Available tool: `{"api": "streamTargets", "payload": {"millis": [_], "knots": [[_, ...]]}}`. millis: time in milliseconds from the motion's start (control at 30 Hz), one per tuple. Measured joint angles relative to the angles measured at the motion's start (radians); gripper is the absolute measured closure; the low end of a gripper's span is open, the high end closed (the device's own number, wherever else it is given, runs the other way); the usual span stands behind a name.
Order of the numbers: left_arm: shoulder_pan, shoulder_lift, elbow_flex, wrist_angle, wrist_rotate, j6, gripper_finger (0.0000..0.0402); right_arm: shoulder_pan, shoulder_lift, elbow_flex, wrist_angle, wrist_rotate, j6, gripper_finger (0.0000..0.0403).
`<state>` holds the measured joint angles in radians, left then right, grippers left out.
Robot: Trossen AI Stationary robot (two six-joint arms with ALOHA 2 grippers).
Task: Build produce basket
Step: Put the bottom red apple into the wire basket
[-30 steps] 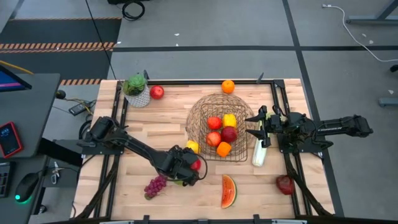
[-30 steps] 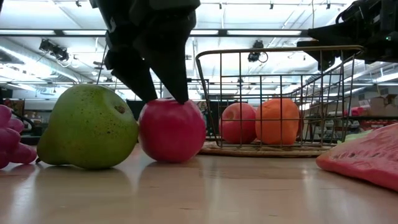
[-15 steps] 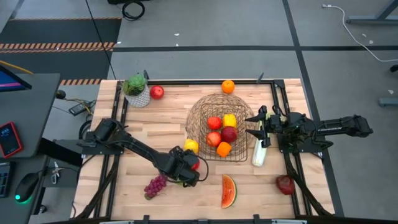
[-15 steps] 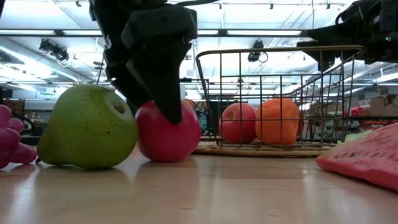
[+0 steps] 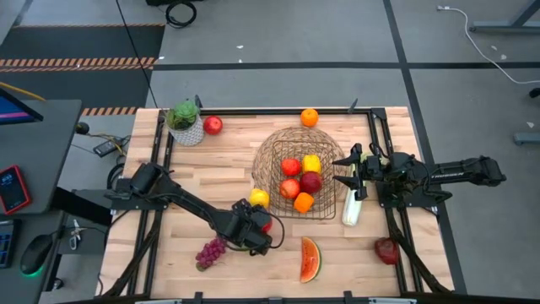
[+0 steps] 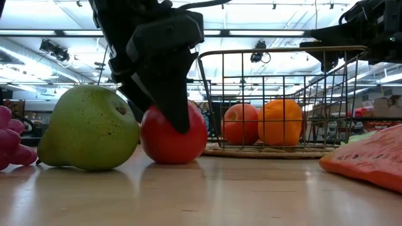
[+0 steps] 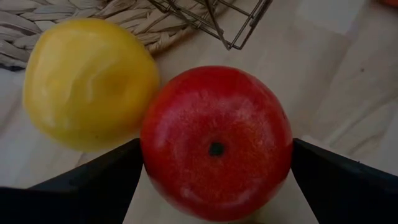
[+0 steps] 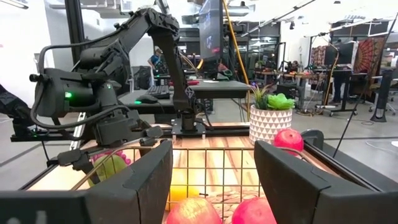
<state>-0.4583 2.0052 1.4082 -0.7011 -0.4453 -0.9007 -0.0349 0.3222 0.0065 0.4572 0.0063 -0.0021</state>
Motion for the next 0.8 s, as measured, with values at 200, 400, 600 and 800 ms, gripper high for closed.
{"api": "streamTargets", "payload": {"millis": [200,400,600,800], "knots": [[0.000,0.001,0.000,-0.001,0.002,0.015,0.0005,0.000,0.000,0.000,-0.001,0.000,0.000,0.0172],[0.004,0.002,-0.001,-0.003,0.007,0.023,0.0005,0.000,0.000,0.000,-0.001,0.000,0.000,0.0172],[0.008,0.001,-0.002,-0.005,0.016,0.040,0.0006,0.000,0.000,0.000,-0.002,0.000,0.000,0.0172],[0.008,-0.013,-0.004,-0.008,0.034,0.072,0.0025,0.000,0.000,0.000,-0.001,0.000,0.000,0.0172]]}}
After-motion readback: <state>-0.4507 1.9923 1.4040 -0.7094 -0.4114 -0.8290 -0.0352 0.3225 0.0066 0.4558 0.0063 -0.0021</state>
